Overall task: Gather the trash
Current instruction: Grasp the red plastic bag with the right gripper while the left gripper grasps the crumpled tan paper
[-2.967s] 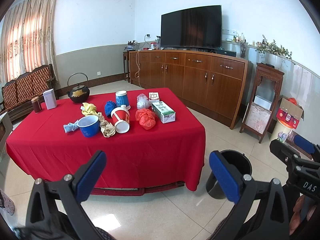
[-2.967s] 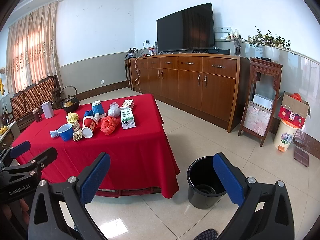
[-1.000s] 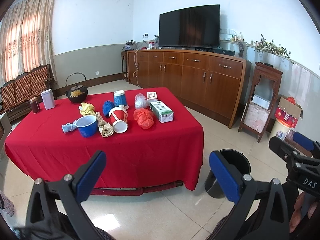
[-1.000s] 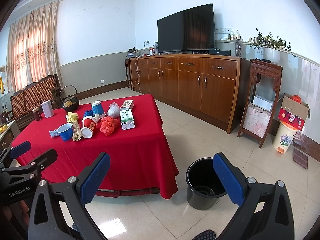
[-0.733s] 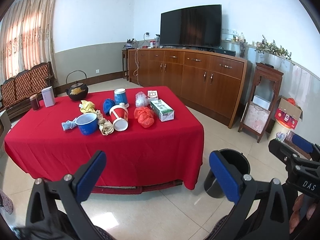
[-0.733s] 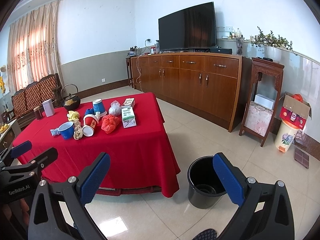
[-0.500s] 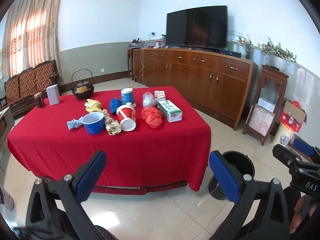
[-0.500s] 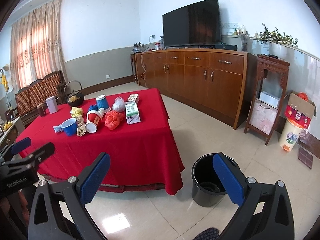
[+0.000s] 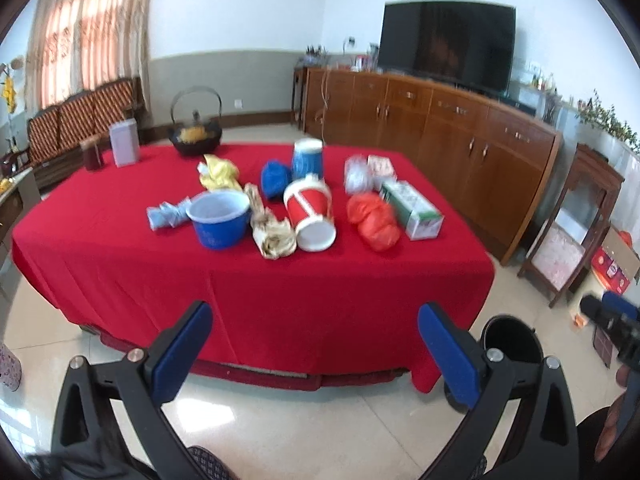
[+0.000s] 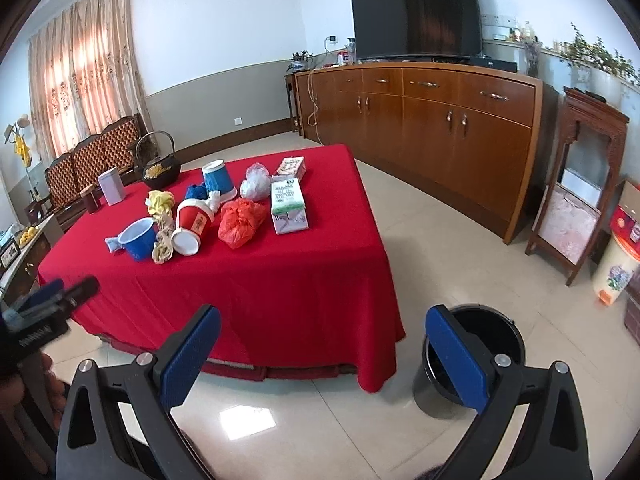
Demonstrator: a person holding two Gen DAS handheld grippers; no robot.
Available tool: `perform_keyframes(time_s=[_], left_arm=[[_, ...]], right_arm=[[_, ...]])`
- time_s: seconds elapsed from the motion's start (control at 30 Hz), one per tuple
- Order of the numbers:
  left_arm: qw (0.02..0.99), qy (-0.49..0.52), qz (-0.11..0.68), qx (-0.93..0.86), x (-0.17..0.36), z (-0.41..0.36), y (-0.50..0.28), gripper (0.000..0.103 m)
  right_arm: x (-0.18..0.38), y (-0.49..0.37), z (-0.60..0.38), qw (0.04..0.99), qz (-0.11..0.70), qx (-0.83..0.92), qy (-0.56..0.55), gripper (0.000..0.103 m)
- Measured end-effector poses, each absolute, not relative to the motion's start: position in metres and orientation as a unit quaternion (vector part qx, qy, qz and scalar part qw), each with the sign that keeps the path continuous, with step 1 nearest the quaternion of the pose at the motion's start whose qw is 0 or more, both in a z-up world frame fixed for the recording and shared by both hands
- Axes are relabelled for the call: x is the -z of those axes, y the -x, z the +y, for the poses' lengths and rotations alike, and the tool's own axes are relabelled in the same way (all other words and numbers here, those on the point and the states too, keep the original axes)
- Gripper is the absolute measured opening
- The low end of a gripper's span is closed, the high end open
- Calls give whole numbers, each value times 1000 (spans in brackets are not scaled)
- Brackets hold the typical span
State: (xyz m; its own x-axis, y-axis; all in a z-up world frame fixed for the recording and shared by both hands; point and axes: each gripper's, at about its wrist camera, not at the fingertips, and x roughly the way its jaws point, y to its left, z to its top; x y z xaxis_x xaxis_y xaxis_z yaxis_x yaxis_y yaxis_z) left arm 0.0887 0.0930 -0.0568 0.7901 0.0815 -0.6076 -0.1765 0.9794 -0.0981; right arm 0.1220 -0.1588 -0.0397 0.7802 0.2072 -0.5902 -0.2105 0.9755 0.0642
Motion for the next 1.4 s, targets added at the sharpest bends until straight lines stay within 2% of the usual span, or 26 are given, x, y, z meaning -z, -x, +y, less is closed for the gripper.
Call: perform_keyframes(time_s=[0.03, 0.1, 0.27, 0.4, 0.5, 0.93, 1.0, 1.33, 1.4], left_arm=[[942, 72, 318, -74, 60, 94, -94, 102], [943, 76, 313, -82, 66, 98, -100, 101], [942, 87, 310, -97, 75, 107, -125, 101], [940, 86, 312, -111, 85, 117, -146, 98], [936, 97, 316, -117, 94, 131, -160, 92], [929, 122, 322, -137, 119, 166, -199, 91], [927, 129, 329, -129, 124, 168, -207, 83], [927, 156, 325, -105, 135, 173, -233, 74], [927, 159, 324, -102, 135, 172, -236, 68]], right_arm=[[42, -129, -155, 943, 314, -113, 7, 94], [47, -149, -147, 939, 321, -120, 11, 77], [56, -187, -126, 935, 327, -136, 15, 74], [67, -209, -107, 930, 334, -154, 19, 65], [80, -229, -87, 924, 344, -166, 23, 60], [121, -293, -16, 907, 364, -208, 31, 55], [127, -302, -9, 905, 367, -211, 29, 52], [143, -336, 11, 901, 369, -225, 24, 49], [145, -340, 12, 901, 369, -227, 21, 49]])
